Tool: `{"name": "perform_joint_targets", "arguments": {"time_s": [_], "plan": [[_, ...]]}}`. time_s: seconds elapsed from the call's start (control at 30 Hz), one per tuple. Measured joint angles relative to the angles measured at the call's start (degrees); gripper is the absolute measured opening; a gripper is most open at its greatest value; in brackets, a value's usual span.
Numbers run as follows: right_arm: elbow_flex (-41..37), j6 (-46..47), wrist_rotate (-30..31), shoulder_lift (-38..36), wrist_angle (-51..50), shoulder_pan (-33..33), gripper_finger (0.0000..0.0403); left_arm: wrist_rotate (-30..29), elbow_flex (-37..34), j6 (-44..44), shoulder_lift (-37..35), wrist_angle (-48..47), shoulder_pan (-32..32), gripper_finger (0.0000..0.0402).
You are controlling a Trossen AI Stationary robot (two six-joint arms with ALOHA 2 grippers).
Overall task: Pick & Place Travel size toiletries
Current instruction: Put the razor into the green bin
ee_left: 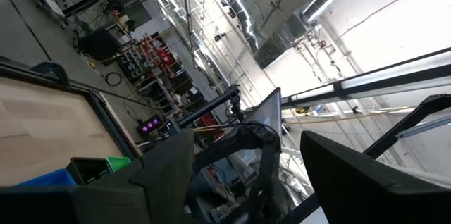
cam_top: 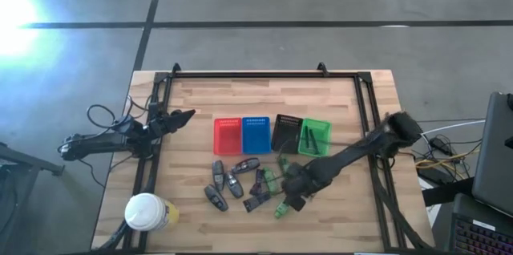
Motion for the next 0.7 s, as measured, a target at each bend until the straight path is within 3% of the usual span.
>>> {"name": "perform_joint_targets", "arguments": {"time_s": [0.1,0.2,0.33,0.53,0.7], "plan": [[0.2,10.8,2.1,-7.1,-3.4,-0.3,0.0017,0.0,0.0,0.0,0.0,0.0,0.0,0.0266],[-1.1,27.9,7.1,-15.2,-9.4,-1.6,0.0016,0.0,0.0,0.0,0.0,0.0,0.0,0.0266],[-7.3,43.9,14.2,-24.6,-11.0,-6.5,0.0019,0.0,0.0,0.0,0.0,0.0,0.0,0.0266],[-19.0,36.6,15.0,-30.3,-3.3,-21.0,0.0030,-1.3,0.0,0.0,0.0,0.0,0.0,0.0266],[-25.6,26.8,8.1,-29.2,5.9,-30.4,0.0041,-5.0,0.0,0.1,0.0,0.1,0.0,0.0266]]}}
